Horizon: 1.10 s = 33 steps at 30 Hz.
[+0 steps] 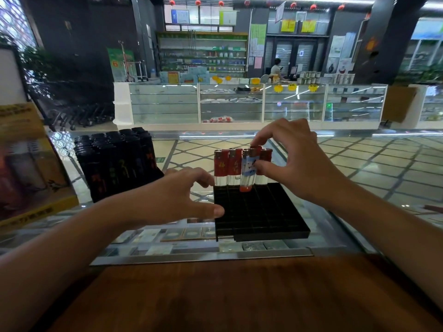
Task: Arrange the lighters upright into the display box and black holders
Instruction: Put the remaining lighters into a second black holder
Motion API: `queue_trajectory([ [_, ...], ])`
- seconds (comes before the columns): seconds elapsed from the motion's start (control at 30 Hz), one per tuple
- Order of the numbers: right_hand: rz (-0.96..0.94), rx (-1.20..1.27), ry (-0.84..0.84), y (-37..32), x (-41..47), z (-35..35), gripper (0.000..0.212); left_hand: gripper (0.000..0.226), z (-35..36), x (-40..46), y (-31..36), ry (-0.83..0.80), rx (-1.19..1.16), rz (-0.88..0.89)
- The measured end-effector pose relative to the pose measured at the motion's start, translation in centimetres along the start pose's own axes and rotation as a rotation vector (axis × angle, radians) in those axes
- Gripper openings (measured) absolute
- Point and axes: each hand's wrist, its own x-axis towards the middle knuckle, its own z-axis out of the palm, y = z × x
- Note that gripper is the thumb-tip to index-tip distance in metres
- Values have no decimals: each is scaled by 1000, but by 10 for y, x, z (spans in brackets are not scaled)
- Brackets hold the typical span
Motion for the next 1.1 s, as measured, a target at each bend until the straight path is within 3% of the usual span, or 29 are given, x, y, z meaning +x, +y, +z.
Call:
queue_trajectory([
  [0.37, 25, -1, 91, -1, 2, 0, 18, 83, 1, 1, -1, -4, 11, 5],
  [0.7, 10, -23, -20, 4, 3, 1, 19, 88, 1, 3, -4, -2, 39, 10],
  [0.93, 106, 64, -121, 9, -7, -3, 45, 70, 0, 4, -5, -32, -23, -6],
  [1.1, 316, 152, -234, 13, -17, -8, 67, 81, 2, -10, 9, 8, -44, -48],
])
